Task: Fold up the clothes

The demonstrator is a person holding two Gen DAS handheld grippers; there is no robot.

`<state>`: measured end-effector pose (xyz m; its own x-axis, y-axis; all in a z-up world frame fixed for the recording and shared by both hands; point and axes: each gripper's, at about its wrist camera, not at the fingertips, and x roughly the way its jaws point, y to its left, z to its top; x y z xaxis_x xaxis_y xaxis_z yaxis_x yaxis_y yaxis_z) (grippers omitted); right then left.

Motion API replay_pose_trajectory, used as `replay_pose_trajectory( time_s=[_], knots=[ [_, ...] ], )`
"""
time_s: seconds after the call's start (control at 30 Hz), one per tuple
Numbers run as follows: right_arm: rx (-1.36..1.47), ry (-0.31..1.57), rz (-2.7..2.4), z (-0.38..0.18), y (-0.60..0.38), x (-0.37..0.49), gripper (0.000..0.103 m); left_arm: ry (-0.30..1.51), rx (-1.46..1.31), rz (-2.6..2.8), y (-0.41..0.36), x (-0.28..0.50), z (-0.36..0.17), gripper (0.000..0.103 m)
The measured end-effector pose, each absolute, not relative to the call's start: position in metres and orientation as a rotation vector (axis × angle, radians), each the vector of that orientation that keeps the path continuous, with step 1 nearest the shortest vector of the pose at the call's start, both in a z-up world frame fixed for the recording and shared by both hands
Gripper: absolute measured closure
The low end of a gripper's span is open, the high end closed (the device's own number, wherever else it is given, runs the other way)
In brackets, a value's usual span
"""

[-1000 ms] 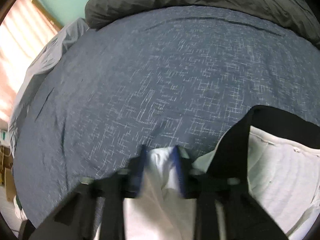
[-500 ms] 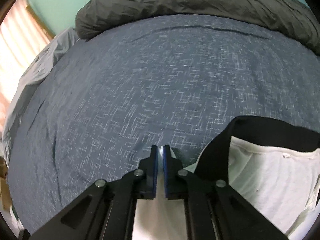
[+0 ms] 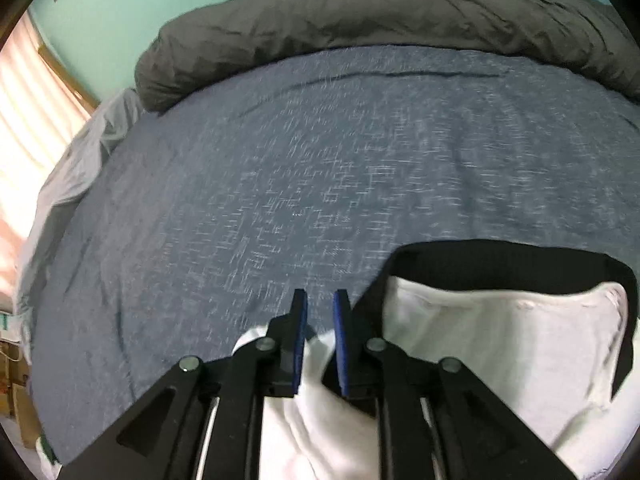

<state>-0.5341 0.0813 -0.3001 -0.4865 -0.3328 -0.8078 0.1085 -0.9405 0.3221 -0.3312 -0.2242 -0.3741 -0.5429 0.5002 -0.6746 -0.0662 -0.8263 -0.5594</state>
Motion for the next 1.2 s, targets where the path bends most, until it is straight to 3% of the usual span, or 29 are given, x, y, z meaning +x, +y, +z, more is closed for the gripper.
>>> replay_pose_trajectory(
  time_s=[0.17,0.43,0.73,0.87,1.2],
  knots=[
    [1.390,-0.417,-2.464,-0.282,0.128,-0.483,0.078,-0.705,-1.259,2.426,-0.233,-0.323,-0.361,0.084],
    [1.378,-0.466,-2.501,-0.261,0.209,-0.374,0.071,-0.720,-1.273,2.442,-0.236,-0.303,-0.342,0.081],
    [1.409,-0.468,-2.528,-0.249,0.272,-0.267,0.069,-0.659,-1.320,2.424,-0.231,-0.254,-0.305,0.080],
    [1.419,-0.470,-2.529,-0.243,0.287,-0.222,0.066,-0.660,-1.365,2.393,-0.241,-0.227,-0.291,0.069],
    [1.467,-0.423,-2.496,-0.232,0.307,-0.097,0.063,-0.455,-1.516,2.303,-0.252,-0.143,-0.272,0.065]
  ],
)
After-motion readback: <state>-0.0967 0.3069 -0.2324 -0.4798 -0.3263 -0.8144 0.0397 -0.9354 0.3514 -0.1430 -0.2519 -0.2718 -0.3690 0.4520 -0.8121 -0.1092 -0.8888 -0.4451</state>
